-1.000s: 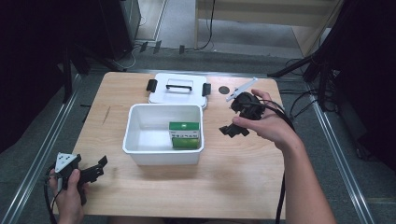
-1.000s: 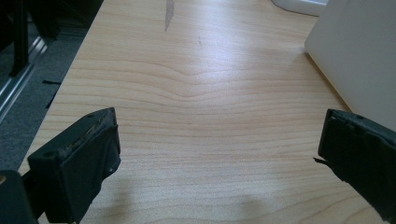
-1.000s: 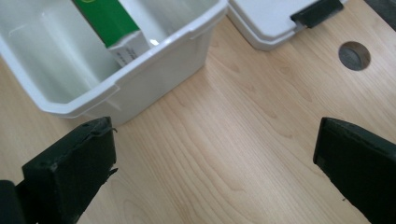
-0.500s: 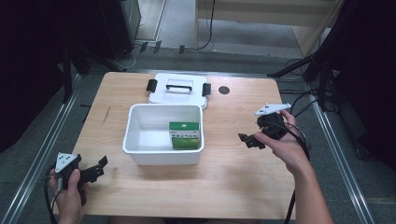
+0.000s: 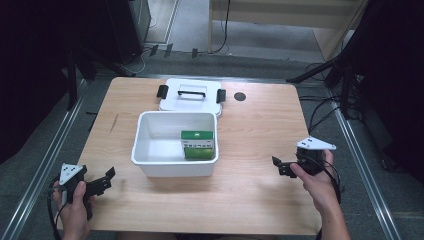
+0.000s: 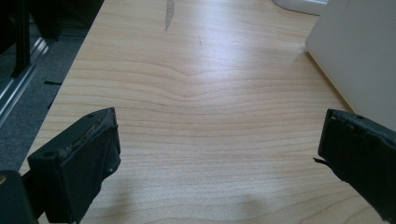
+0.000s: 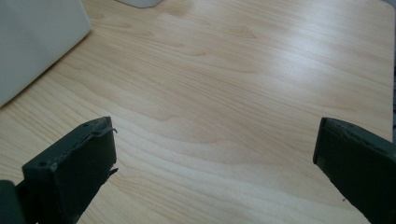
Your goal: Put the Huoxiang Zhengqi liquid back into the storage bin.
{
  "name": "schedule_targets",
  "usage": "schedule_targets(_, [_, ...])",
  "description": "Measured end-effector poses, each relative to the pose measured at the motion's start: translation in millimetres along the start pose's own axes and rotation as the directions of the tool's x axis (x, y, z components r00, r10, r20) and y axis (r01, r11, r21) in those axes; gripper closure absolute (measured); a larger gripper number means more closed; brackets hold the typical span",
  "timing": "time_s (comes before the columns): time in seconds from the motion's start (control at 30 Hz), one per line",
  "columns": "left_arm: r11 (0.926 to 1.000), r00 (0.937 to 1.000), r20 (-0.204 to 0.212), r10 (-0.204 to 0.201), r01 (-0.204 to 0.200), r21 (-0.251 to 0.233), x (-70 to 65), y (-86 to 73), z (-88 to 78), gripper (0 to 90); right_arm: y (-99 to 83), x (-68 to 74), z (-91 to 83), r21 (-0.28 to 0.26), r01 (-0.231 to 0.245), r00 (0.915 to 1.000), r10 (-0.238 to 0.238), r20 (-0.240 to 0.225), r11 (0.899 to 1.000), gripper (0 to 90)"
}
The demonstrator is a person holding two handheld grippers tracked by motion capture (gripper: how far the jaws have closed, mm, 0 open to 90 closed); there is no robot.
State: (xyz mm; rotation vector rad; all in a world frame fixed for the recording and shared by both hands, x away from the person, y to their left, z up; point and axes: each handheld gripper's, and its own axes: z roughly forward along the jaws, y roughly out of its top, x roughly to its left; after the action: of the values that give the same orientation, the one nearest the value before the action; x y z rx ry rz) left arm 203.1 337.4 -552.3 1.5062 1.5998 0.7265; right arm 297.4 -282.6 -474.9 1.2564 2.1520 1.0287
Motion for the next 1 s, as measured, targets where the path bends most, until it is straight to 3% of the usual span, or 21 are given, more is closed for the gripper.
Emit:
schedule_targets(0.4, [1.0000,1.0000,0.002,0.001,-0.001,0.000,0.2,0.0,0.0,0.0,-59.2,-14.6,-8.8,-0.046,-0.088,0.9945,0.090,0.053,0.995,0.0])
schedule_targets(0.5, [1.0000,1.0000,-0.001,0.004,-0.004,0.002,0.1,0.0,-0.3,0.0,-72.6,-16.8,-11.6,-0.078,-0.110,0.9929,0.113,0.037,0.991,0.0])
schedule_targets(0.73, [1.0000,1.0000,-0.001,0.005,-0.005,0.003,-0.4,-0.2,-0.2,0.0,-96.3,-20.4,-21.0,-0.138,-0.150,0.9865,0.157,0.045,0.979,0.0])
schedule_targets(1.0, [1.0000,1.0000,0.000,0.002,-0.002,0.000,-1.0,-0.3,-0.1,0.0,-115.2,-22.8,-30.1,-0.163,-0.177,0.9798,0.189,0.064,0.971,0.0])
